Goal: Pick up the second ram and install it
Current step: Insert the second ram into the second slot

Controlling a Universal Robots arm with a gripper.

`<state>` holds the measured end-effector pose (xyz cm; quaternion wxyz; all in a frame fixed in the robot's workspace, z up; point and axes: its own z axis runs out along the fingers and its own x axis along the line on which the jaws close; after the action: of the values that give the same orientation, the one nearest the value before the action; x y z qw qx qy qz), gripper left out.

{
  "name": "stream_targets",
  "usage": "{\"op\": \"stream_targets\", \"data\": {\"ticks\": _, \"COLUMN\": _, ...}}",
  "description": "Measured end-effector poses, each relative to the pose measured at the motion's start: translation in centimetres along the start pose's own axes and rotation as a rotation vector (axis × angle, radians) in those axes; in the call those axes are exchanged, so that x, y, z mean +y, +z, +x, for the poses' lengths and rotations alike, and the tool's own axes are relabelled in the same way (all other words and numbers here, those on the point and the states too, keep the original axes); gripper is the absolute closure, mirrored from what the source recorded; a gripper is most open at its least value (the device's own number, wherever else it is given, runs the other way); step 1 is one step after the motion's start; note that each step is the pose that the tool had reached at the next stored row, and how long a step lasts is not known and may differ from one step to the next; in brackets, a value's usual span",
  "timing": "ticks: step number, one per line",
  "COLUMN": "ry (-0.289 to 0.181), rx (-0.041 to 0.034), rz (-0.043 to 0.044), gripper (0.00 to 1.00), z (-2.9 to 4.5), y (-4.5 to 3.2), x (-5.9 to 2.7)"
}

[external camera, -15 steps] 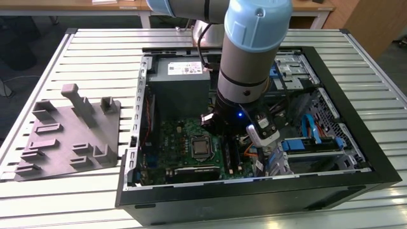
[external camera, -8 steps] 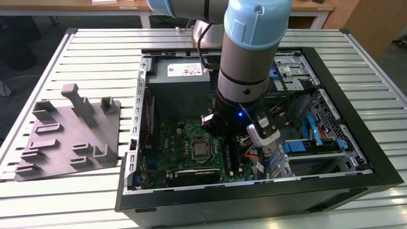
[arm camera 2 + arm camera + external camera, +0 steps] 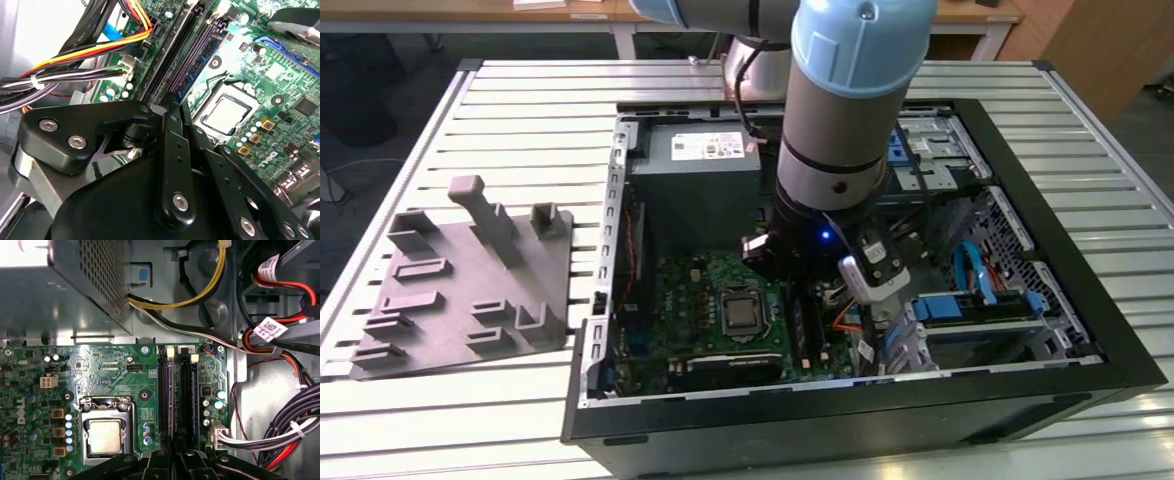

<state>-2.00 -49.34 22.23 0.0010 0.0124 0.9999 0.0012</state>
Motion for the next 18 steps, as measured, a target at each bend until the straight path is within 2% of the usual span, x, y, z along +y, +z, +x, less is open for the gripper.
{"op": "stream_targets", "data": {"ticks": 2, "ry": 0.000, "rx": -0.0003, "rz": 0.0008, "gripper": 0.86, "z": 0.00, "y": -0.09, "x": 0.01}}
{"op": "stream_targets", "data": {"ticks": 7, "ry": -0.001, "rx": -0.0001, "rz": 0.0097, "gripper": 0.86, "z": -0.06, "y": -0.11, "x": -0.05}}
{"op": "stream_targets", "data": {"ticks": 15, "ry": -0.004, "rx": 0.0004, "rz": 0.0093, "gripper": 0.86, "z": -0.30, "y": 0.05, "x": -0.52}}
{"op": "stream_targets", "data": {"ticks": 18, "ry": -0.013, "rx": 0.0006, "rz": 0.0046, "gripper": 0.86, "z": -0.30, "y": 0.13, "x": -0.53}}
